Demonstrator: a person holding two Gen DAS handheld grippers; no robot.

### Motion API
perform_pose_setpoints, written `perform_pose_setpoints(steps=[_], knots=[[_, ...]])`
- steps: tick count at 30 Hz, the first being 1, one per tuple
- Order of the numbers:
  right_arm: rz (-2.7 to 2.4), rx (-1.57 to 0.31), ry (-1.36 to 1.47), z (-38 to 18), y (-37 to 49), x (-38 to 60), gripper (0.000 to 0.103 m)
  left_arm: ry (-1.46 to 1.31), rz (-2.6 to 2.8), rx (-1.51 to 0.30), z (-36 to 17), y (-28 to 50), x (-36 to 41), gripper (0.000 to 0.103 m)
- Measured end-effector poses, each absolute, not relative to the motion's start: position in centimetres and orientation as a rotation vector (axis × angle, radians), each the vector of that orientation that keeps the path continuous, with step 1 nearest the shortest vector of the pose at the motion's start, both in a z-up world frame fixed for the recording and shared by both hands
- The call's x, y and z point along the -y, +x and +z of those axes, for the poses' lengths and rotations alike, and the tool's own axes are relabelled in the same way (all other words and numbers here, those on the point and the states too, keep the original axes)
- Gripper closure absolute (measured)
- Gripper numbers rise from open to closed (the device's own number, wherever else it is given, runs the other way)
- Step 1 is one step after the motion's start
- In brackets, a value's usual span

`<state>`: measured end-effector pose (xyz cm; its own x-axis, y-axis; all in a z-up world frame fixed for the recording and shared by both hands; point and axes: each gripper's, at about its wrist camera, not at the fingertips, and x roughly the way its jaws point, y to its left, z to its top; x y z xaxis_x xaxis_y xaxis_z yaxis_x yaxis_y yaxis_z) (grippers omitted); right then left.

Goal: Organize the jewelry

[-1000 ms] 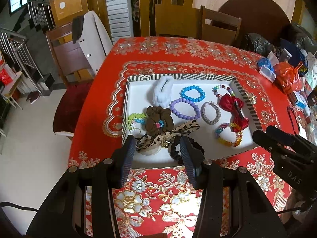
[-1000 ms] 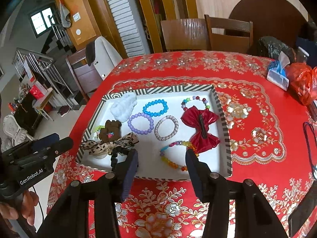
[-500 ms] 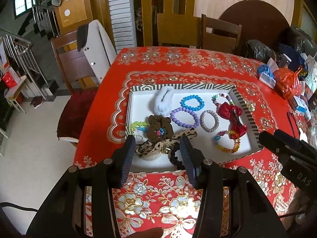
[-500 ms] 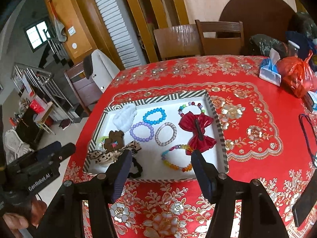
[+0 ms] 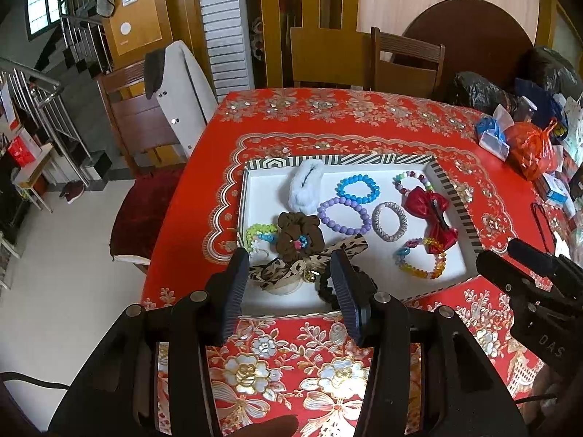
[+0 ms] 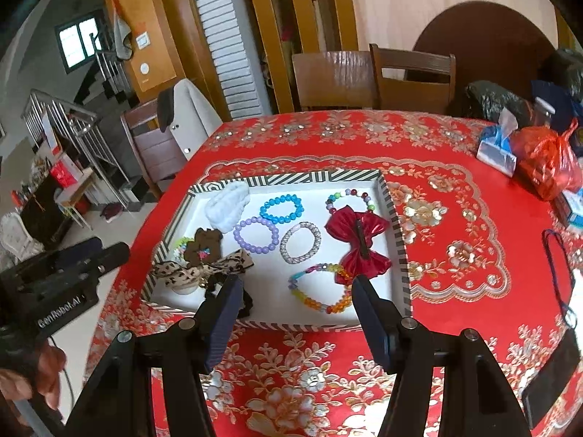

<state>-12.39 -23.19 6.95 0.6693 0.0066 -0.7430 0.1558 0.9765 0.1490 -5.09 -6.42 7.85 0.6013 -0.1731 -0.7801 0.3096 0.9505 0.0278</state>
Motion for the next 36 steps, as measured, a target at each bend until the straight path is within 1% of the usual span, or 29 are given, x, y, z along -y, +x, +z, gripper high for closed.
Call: perform_pose_setpoints(steps=[28, 36], knots=[[-0.08, -0.846, 0.189, 6.2, -11.7, 23.4, 0.042, 0.192, -0.263, -0.877, 7.4, -5.0, 6.7, 0.057], [-0.076, -0.848, 0.191, 6.1, -11.5, 23.5, 0.04, 0.191, -0.258, -0.884, 6.9, -4.8, 6.8, 0.057]])
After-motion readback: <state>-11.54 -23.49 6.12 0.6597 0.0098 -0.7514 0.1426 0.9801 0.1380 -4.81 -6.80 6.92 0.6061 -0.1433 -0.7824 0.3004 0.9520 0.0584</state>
